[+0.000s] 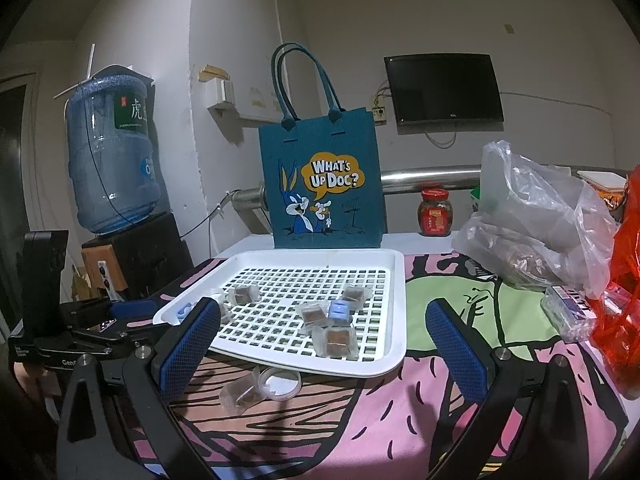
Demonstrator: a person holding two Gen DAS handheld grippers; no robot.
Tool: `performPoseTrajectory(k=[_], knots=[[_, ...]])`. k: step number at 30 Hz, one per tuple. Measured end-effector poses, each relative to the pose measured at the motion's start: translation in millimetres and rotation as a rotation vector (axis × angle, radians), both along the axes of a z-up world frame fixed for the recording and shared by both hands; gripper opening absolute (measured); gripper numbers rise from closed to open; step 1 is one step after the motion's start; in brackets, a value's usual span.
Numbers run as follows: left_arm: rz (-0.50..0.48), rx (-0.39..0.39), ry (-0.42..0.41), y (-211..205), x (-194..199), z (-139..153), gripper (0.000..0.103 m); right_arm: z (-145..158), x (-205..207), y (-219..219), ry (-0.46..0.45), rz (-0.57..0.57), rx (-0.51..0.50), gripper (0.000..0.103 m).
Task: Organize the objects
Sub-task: 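Lift both tools away from the tray and hold them open, then move both open tools toward the clear box and lid on the table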
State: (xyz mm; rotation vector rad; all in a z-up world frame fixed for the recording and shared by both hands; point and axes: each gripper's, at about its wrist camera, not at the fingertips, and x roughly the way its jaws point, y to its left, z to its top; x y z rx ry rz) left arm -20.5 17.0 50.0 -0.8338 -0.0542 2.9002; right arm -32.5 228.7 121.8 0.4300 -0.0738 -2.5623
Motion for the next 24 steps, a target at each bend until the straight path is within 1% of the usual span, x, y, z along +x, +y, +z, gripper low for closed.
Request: performPoseTrajectory(k=[8, 18, 24], knots=[[0.001, -0.007, 0.0, 1.8, -0.4, -1.5, 0.074, -4.1, 1.3, -7.8, 0.004, 0.007, 0.036, 0.103], [-0.012, -0.037, -0.011, 7.7, -1.7, -6.0, 0.074, -7.9, -0.3, -10.7, -0.011, 0.015, 0.047, 0.103], [-0.008, -0.03, -0.015, 5.9, -1.7, -6.9, 0.074, -10.4, -1.2, -13.1, -0.02, 0.019, 0.057, 0.103]])
